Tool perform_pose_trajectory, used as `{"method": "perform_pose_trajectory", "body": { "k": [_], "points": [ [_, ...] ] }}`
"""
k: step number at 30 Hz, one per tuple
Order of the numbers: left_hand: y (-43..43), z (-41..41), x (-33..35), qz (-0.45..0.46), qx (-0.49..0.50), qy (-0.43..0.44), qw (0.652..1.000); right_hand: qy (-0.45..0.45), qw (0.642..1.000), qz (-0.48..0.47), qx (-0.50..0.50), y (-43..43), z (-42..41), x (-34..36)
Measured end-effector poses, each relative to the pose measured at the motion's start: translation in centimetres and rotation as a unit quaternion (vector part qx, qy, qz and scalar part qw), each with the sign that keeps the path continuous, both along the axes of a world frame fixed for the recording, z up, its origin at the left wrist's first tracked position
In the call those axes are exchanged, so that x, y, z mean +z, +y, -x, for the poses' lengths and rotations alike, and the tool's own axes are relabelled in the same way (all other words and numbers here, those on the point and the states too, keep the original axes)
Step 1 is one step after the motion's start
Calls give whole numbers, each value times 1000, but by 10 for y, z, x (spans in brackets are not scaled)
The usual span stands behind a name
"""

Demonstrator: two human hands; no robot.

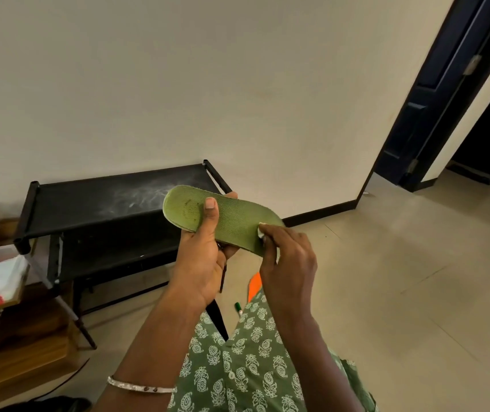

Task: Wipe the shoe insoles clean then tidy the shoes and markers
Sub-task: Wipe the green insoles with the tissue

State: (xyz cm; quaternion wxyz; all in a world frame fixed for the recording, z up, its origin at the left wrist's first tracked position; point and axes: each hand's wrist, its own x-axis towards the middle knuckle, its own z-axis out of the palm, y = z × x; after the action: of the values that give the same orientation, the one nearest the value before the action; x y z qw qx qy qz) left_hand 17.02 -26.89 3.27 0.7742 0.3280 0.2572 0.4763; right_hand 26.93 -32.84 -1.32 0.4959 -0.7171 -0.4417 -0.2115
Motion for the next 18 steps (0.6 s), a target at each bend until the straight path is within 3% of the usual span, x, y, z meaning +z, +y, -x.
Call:
{"method": "perform_pose_trajectory", "body": {
  "k": [10, 18],
  "points": [
    [-3, -2, -2, 4, 0, -11, 1000, -72, 994, -46, 70, 2, 35, 8],
    [0, -5, -5, 19, -6, 4, 1000, -14, 999, -31, 16, 0, 8, 4]
  ]
}}
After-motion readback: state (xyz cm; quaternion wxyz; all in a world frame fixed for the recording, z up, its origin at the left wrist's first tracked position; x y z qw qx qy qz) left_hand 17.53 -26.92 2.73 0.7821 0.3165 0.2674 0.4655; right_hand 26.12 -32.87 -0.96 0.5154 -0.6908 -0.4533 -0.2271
